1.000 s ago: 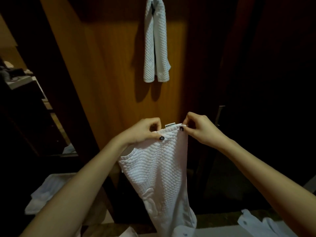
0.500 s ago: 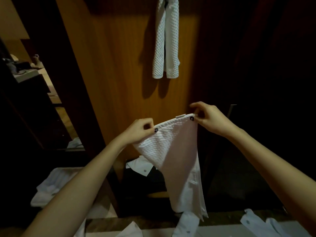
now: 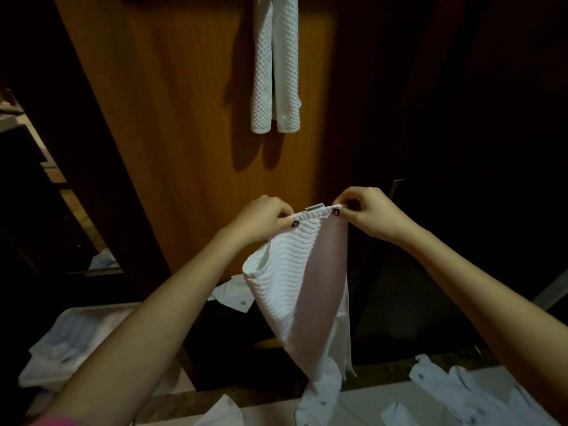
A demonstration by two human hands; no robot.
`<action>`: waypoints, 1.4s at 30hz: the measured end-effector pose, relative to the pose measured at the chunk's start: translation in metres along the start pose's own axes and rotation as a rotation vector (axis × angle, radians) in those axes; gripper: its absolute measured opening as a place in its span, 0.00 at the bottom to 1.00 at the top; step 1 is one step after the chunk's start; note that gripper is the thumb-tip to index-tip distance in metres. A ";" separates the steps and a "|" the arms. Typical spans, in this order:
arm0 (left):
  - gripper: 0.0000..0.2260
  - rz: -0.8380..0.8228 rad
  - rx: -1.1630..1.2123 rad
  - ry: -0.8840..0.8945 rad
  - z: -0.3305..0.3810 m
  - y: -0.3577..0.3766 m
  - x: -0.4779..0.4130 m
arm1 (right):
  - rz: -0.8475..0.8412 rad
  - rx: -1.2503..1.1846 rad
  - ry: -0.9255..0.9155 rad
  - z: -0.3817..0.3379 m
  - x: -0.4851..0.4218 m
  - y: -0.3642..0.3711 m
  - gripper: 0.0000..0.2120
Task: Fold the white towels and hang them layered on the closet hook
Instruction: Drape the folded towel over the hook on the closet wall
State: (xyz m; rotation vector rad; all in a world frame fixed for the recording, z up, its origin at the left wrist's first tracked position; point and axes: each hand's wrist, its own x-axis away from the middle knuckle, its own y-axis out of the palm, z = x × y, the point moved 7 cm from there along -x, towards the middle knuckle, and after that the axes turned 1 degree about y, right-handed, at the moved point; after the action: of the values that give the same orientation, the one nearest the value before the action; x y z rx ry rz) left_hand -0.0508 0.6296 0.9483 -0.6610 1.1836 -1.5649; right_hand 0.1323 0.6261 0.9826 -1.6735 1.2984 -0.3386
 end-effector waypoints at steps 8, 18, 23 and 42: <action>0.10 -0.076 0.139 -0.145 -0.001 0.015 0.010 | 0.028 -0.078 0.037 -0.002 0.002 0.009 0.06; 0.07 -0.052 0.567 -0.162 -0.024 0.023 0.023 | -0.035 -0.085 -0.036 -0.012 0.011 0.008 0.05; 0.04 0.009 0.601 -0.129 -0.021 -0.002 0.017 | -0.063 -0.098 -0.033 -0.016 0.019 0.002 0.02; 0.12 -0.133 0.588 0.236 0.055 -0.089 0.072 | -0.247 -0.574 -0.182 -0.070 -0.003 0.000 0.03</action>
State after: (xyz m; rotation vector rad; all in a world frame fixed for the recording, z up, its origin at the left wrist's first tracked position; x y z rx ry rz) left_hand -0.0622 0.5424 1.0400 -0.1711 0.7858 -2.0238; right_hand 0.0820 0.5937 1.0186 -2.2969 1.1121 0.0584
